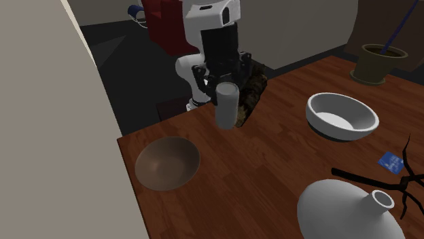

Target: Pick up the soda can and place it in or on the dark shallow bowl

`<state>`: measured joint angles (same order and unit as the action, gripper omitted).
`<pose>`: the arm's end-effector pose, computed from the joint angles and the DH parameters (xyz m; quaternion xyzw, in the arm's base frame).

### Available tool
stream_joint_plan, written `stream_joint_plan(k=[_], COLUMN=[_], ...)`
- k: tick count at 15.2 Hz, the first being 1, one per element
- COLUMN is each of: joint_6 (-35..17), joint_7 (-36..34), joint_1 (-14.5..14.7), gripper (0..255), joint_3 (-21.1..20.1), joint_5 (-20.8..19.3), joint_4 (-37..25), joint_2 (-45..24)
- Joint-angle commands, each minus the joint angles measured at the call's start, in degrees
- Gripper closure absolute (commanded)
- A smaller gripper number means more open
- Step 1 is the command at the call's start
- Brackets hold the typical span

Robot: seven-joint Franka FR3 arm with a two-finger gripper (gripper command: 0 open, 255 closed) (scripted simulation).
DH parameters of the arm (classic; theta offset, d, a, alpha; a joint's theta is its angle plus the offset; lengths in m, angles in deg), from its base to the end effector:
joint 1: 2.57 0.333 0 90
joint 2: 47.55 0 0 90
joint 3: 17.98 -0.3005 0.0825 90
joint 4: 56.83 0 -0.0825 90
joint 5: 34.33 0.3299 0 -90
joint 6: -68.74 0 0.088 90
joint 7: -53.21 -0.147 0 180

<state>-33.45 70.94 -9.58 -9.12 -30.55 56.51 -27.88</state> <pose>0.4047 -0.1154 0.5714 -0.9956 -0.0141 -0.0859 0.0355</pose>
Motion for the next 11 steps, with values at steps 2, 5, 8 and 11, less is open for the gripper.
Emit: stream_joint_plan(k=[2,5,8,11], joint_6=[1.01,2.19,3.52,5.09], joint_7=[4.46,8.77,13.16,17.67], joint_1=[-1.32,-2.55,-3.82,-5.22], gripper=[255,255,255,255], joint_3=[3.15,6.20,9.23,12.23], joint_5=[-0.07,0.19,0.87,2.06], joint_4=[-2.39,-5.61,-9.46,-14.03], joint_2=[-1.75,-4.22,-7.29,-11.00])
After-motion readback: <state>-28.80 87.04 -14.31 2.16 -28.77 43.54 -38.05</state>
